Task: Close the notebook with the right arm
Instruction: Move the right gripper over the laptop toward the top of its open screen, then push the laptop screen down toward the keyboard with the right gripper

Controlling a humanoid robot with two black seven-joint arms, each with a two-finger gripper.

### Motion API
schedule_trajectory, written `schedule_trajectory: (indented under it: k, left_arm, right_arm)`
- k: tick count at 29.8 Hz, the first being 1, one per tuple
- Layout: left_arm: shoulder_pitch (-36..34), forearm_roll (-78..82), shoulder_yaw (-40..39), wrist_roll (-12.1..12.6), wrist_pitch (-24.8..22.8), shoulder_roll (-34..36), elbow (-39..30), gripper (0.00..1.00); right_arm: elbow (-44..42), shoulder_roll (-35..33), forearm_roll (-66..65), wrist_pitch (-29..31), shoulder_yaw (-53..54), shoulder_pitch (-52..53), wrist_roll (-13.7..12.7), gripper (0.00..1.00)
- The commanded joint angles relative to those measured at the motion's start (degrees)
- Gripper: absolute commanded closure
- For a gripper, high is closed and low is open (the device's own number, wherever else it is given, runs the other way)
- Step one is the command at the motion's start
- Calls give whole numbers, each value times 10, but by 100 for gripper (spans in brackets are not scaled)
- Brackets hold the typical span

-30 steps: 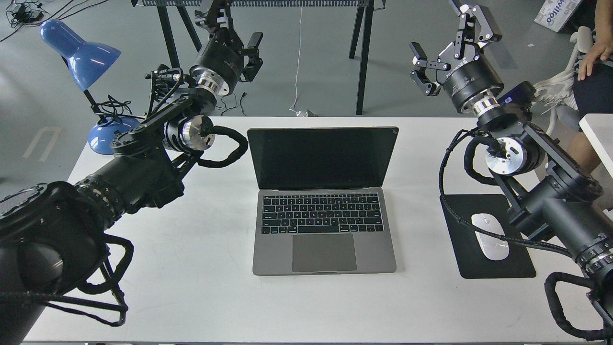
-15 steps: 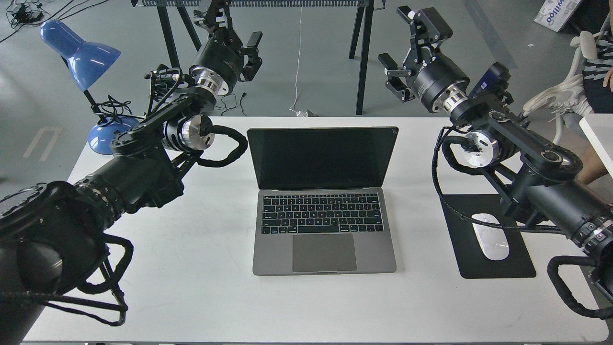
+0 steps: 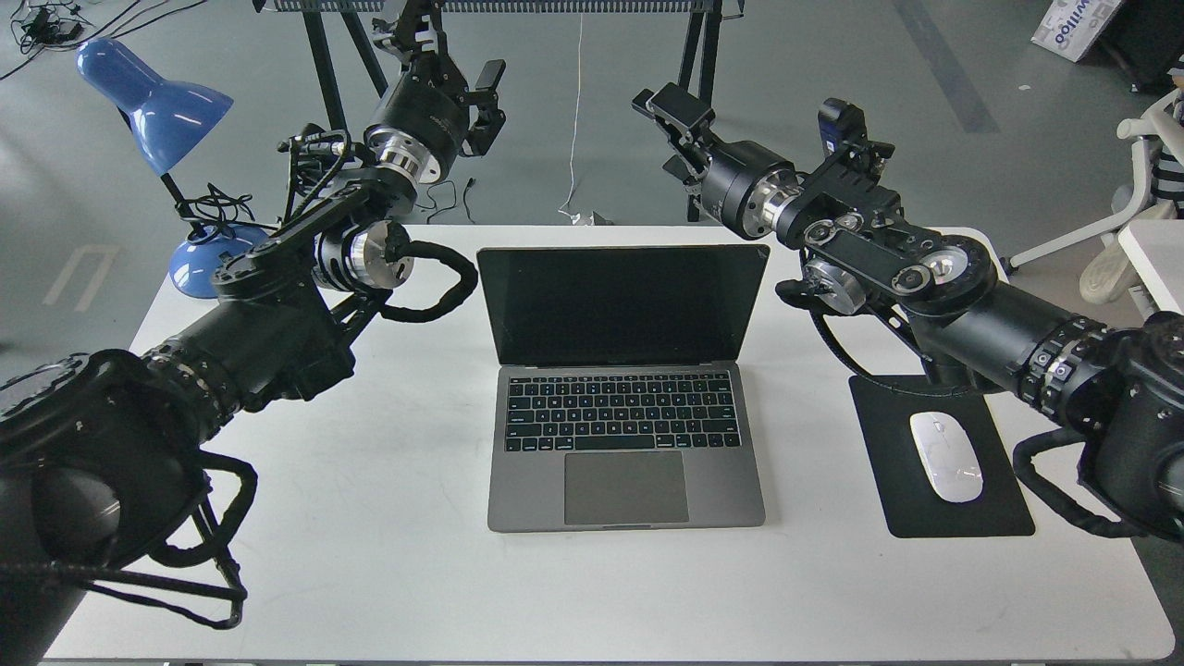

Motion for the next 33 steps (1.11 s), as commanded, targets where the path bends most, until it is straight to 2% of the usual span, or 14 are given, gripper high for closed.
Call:
schedule_trajectory:
  k: [1,14,33]
  left_arm:
    - [0,0,0,0,0,0,0,0]
    - [0,0,0,0,0,0,0,0]
    - [0,0,0,0,0,0,0,0]
  right_arm:
    - [-2,8,-13,0,-18,-4,1,0]
    - [23,5,-12,29,-45,-5,3,0]
    - [264,-126,-12,82,-67,-82,1,0]
